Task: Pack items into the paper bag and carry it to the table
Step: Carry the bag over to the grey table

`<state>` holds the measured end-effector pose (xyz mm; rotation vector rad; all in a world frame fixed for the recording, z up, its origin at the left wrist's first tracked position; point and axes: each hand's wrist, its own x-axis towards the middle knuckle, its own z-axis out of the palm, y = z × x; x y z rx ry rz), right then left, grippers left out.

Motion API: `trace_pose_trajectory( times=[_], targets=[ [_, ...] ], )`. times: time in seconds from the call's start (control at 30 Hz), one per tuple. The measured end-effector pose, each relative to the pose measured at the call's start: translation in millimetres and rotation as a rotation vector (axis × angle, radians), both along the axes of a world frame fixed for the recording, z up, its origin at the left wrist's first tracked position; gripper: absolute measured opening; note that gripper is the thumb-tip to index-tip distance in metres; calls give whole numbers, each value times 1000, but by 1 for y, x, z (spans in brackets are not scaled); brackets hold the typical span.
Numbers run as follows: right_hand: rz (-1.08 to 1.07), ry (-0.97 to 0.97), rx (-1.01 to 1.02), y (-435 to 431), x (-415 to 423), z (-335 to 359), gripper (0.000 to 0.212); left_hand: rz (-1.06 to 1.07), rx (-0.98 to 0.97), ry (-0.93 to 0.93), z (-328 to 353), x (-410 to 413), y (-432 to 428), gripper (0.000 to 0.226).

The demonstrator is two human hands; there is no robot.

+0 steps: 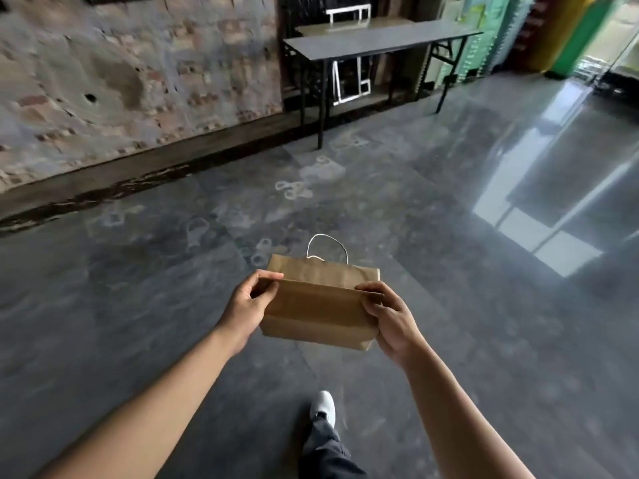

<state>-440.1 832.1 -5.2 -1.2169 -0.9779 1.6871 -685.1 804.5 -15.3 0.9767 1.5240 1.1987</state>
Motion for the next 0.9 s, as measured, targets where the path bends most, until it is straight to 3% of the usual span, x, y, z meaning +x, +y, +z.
trace_pose_trajectory(
  times=[0.27, 0.47, 0.77, 0.9],
  targets=[
    [71, -40, 5, 245, -54, 31, 26, 99, 32, -23, 23, -48, 218, 15],
    [91, -49, 26, 421, -94, 25, 20, 117, 26, -102, 4, -91, 391, 23],
    [8, -16, 53, 732, -157, 31, 15, 26, 51, -116, 6, -156, 727, 21],
    [-65, 22, 33, 915, -173, 45, 15, -12, 68, -58, 31, -177, 921, 18]
  ],
)
